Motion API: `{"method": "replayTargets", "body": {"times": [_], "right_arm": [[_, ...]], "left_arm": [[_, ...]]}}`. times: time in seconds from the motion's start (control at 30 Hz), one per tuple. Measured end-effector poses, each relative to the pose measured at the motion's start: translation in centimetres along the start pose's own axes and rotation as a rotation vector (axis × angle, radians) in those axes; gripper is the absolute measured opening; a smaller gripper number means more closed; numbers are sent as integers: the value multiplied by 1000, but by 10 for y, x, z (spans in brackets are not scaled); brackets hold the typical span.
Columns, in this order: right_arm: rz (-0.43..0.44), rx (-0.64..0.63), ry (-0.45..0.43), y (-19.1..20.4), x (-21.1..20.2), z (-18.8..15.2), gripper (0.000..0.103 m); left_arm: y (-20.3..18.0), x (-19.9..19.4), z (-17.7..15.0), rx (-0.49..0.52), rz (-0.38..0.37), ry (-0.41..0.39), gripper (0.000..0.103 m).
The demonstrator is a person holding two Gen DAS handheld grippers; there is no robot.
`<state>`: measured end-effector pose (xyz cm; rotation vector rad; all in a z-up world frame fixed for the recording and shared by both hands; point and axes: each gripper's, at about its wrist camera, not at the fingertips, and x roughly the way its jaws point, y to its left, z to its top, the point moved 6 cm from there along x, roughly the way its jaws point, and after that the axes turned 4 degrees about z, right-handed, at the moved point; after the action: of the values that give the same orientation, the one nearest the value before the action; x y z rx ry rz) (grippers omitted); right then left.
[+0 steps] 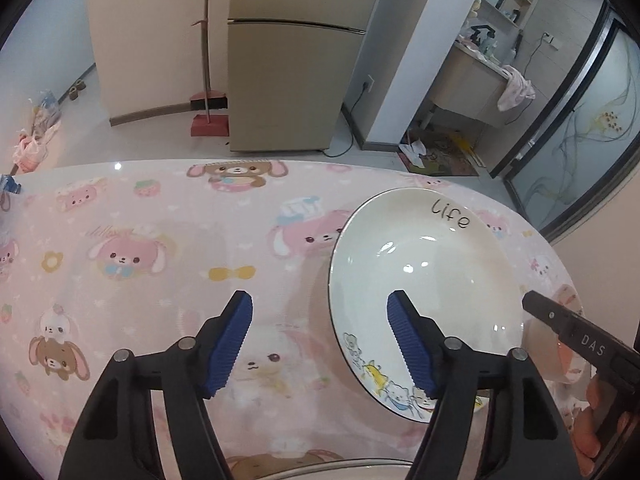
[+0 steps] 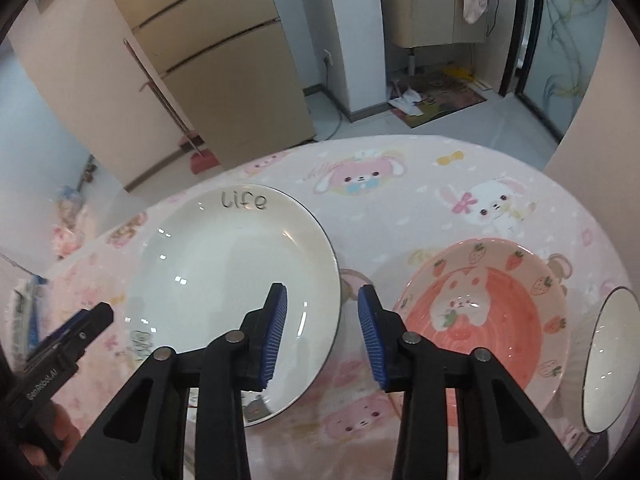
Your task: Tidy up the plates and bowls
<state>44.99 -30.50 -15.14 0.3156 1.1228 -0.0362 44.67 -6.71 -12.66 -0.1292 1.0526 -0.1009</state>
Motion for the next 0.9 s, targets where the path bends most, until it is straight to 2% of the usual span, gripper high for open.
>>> {"method": "replayTargets", "body": {"times": [0.03, 0.1, 0.13, 0.17, 0.27, 0.37, 0.43, 0.5, 0.67, 0.73, 0.77, 0.8, 0.9], "right_arm": [[5, 6, 11, 0, 3, -1, 31], [-7, 23, 27, -1, 10, -2, 30], [-12, 35, 42, -1, 13, -5, 26], [-22, 44, 39, -1, 14, -5, 26], [-42, 60, 44, 0, 14, -7, 26], [-61, 41, 36, 2, 16, -7, 25], [-68, 30, 43, 3, 17, -7, 25], [-46, 38, 65, 2, 16, -7, 25], [98, 113, 79, -11, 11, -3, 23], [88, 88, 104, -8, 12, -5, 23], [87, 83, 107, -7, 12, -5, 23], [96, 91, 110, -7, 12, -6, 24], [86, 97, 108, -6, 13, -6, 25]], "left_arm": [[0, 1, 0, -2, -2, 2, 71], [1, 4, -2, -7, -7, 14, 62], [0, 6, -3, -5, -5, 19, 59], [0, 7, -4, 1, -2, 22, 55], [1, 12, -6, 13, 22, 31, 51], [-1, 21, -8, 13, -4, 57, 45], [-3, 29, -12, 10, -26, 84, 37], [-4, 33, -14, 11, -34, 100, 34], [-6, 32, -15, 1, -43, 96, 29], [-6, 32, -16, -6, -49, 99, 25], [-8, 31, -16, 6, -64, 98, 17], [-10, 29, -16, 13, -69, 98, 13], [-14, 27, -17, 35, -32, 83, 13]]}}
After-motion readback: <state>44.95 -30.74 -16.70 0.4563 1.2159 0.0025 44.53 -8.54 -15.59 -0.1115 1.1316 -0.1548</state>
